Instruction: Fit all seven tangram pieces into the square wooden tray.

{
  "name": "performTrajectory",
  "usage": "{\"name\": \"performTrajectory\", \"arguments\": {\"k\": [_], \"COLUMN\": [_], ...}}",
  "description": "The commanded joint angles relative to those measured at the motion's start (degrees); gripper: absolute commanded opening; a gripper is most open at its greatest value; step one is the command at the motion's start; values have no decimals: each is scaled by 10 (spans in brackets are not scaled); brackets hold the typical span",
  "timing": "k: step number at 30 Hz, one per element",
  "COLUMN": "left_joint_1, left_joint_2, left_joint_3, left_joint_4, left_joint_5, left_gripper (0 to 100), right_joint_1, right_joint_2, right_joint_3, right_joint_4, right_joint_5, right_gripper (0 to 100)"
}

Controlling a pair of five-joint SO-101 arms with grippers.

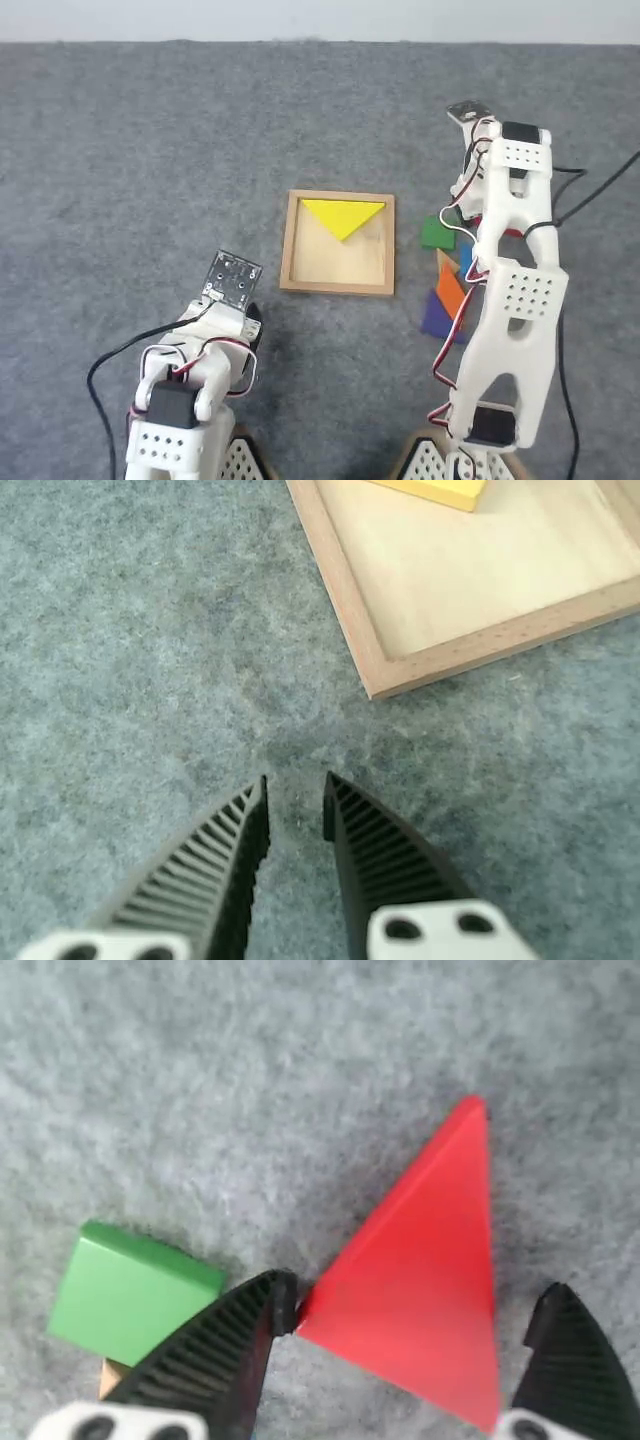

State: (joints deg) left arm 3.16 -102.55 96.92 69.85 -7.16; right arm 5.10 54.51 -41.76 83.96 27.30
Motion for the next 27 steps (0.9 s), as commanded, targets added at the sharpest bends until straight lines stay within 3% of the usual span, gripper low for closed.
{"name": "performTrajectory", "arguments": {"k": [1, 13, 18, 21, 24, 27], "left_joint_1": [1, 1, 1, 1, 1, 1], "left_joint_2": [1, 1, 1, 1, 1, 1], "left_joint_3": [-4, -4, -4, -4, -4, -4], "left_joint_4": [-2, -2, -2, -2, -2, -2], "left_joint_5": [4, 4, 4, 4, 4, 4], "left_gripper": [88, 88, 88, 88, 88, 88], "right_joint_1": [2, -32, -50, -51, -51, -51], "right_joint_2": [6, -44, -104, -131, -143, -132], "right_joint_3": [-22, -23, -23, -23, -23, -19], "right_joint_4": [-23, 15, 50, 73, 123, 145], "right_joint_5": [-9, -14, -29, -24, 35, 68], "right_gripper": [277, 258, 205, 252, 345, 374]}}
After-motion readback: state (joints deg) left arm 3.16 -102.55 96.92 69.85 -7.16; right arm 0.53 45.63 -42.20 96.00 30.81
